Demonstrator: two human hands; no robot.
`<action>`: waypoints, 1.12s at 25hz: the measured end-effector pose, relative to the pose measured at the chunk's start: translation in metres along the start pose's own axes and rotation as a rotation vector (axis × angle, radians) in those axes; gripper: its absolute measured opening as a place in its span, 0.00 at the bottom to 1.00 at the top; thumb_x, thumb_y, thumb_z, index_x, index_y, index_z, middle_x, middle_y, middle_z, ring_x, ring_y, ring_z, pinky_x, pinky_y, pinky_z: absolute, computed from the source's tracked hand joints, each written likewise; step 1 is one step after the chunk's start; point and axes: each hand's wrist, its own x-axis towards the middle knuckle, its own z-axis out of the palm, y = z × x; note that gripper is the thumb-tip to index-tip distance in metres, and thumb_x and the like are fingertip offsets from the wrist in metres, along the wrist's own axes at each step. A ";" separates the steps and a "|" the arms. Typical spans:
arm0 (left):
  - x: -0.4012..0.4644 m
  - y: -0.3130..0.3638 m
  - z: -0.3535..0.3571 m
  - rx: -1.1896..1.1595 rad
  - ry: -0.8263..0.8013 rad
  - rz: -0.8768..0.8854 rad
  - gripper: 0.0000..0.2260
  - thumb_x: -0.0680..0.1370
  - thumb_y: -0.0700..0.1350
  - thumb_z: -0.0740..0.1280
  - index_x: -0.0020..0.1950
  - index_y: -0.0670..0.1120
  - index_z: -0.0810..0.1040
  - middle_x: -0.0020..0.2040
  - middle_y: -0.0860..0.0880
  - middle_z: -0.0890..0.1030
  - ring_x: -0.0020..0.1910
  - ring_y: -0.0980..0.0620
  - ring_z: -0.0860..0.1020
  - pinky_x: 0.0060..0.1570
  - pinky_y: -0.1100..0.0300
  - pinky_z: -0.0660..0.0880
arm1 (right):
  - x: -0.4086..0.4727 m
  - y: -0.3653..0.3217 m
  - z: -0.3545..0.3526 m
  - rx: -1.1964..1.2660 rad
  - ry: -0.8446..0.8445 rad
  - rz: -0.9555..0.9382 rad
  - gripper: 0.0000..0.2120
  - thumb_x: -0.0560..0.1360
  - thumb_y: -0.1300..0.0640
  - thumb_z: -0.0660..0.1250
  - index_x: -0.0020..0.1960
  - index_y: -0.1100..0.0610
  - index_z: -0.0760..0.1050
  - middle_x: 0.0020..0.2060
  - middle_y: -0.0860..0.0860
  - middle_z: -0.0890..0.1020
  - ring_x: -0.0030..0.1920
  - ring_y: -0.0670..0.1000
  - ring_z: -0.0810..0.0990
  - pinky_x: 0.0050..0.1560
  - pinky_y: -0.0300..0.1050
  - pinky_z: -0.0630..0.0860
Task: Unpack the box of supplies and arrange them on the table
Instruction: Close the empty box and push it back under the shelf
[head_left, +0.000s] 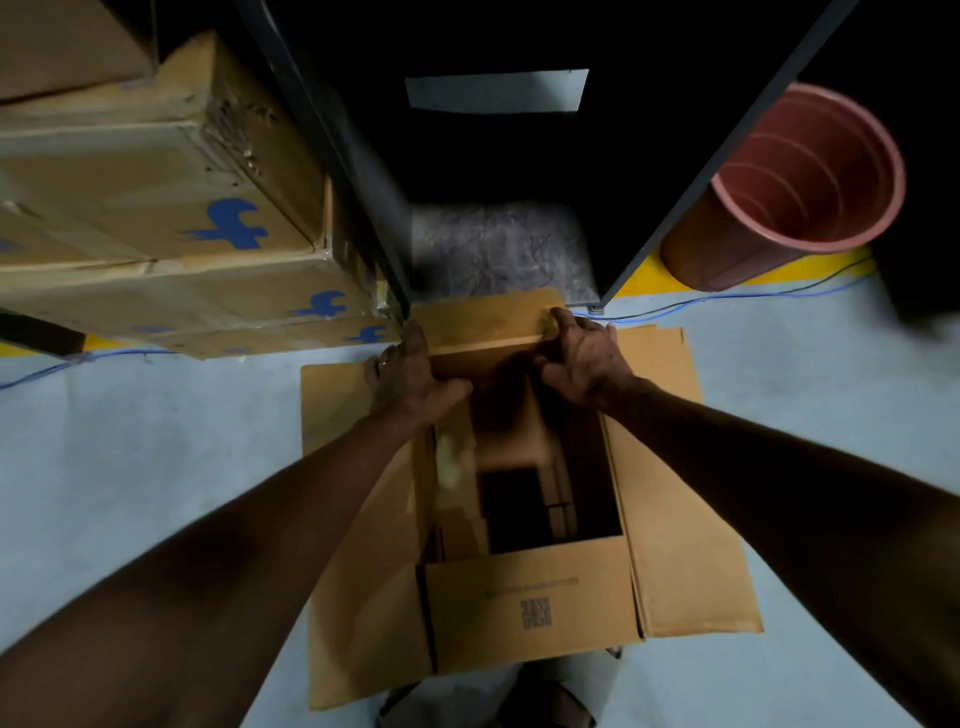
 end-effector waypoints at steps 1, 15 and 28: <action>-0.001 0.001 -0.001 -0.065 0.007 -0.007 0.51 0.63 0.64 0.68 0.80 0.46 0.51 0.70 0.40 0.71 0.73 0.41 0.65 0.75 0.46 0.51 | -0.001 0.000 0.000 0.077 0.012 0.010 0.40 0.75 0.45 0.67 0.79 0.60 0.53 0.71 0.64 0.70 0.73 0.62 0.65 0.77 0.58 0.52; -0.063 -0.012 -0.015 -0.718 0.138 -0.020 0.26 0.68 0.48 0.65 0.66 0.56 0.71 0.57 0.57 0.78 0.60 0.54 0.74 0.64 0.49 0.72 | -0.066 0.020 -0.010 0.749 0.192 -0.031 0.41 0.63 0.56 0.69 0.76 0.46 0.63 0.62 0.57 0.76 0.61 0.57 0.77 0.63 0.58 0.76; -0.104 -0.041 -0.004 0.542 -0.217 0.241 0.35 0.75 0.54 0.66 0.79 0.49 0.56 0.81 0.48 0.48 0.80 0.43 0.43 0.75 0.41 0.50 | -0.101 -0.008 0.051 -0.336 -0.054 -0.210 0.37 0.77 0.48 0.64 0.81 0.57 0.54 0.81 0.56 0.53 0.80 0.61 0.49 0.76 0.60 0.54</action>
